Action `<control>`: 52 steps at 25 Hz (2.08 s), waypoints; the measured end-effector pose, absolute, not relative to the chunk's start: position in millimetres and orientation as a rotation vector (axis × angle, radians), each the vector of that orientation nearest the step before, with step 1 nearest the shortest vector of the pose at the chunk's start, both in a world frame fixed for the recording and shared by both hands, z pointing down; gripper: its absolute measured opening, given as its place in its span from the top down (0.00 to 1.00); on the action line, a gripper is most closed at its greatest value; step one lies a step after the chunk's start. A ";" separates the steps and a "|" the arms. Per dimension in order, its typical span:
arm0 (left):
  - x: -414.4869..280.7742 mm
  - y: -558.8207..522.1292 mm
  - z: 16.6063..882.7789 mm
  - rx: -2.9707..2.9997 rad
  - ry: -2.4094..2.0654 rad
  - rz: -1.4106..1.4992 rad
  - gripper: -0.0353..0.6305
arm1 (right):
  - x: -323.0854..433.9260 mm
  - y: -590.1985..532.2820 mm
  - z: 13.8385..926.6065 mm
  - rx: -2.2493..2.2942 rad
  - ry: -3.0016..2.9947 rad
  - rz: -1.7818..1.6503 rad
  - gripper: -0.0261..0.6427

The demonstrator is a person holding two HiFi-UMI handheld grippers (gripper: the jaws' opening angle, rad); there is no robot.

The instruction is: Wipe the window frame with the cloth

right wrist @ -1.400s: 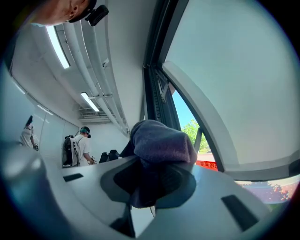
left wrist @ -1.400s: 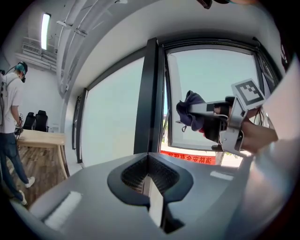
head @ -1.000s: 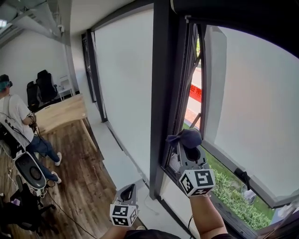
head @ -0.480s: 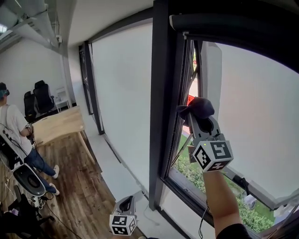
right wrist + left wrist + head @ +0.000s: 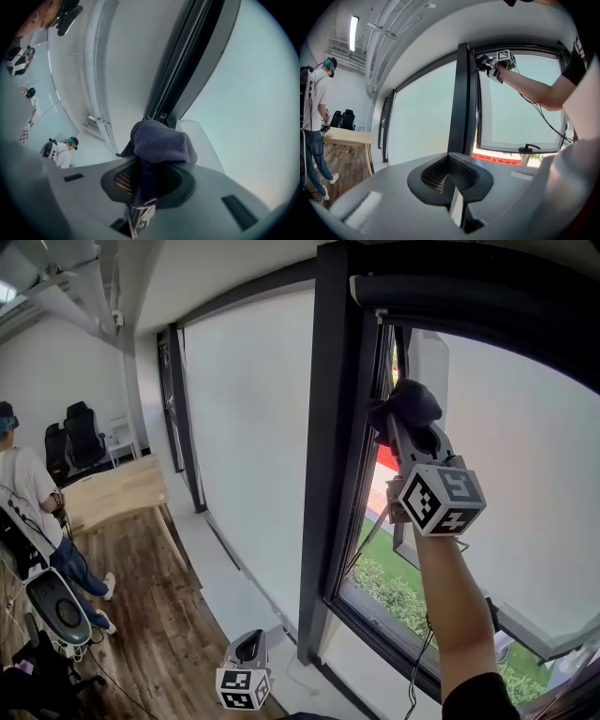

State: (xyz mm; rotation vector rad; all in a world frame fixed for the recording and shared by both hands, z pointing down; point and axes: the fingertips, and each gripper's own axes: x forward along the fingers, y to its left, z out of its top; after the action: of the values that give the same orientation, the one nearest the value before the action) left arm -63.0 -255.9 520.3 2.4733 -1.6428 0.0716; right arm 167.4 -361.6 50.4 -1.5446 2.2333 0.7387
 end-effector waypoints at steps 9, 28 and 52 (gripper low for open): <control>-77.0 -258.1 531.4 2.438 -1.651 0.079 0.94 | 153.2 -394.4 53.5 -1.561 2.268 0.778 0.85; -69.3 -263.4 542.7 2.460 -1.589 0.114 0.94 | 147.1 -394.7 113.9 -1.564 2.419 0.622 0.86; -73.8 -234.7 571.4 2.412 -1.549 0.216 0.94 | 146.7 -399.2 197.4 -1.660 2.539 0.484 0.86</control>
State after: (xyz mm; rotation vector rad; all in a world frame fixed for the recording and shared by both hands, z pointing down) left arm -73.8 -234.7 571.4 2.4122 -1.5490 0.2156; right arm 146.7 -399.2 197.4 -1.6597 2.5388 0.4840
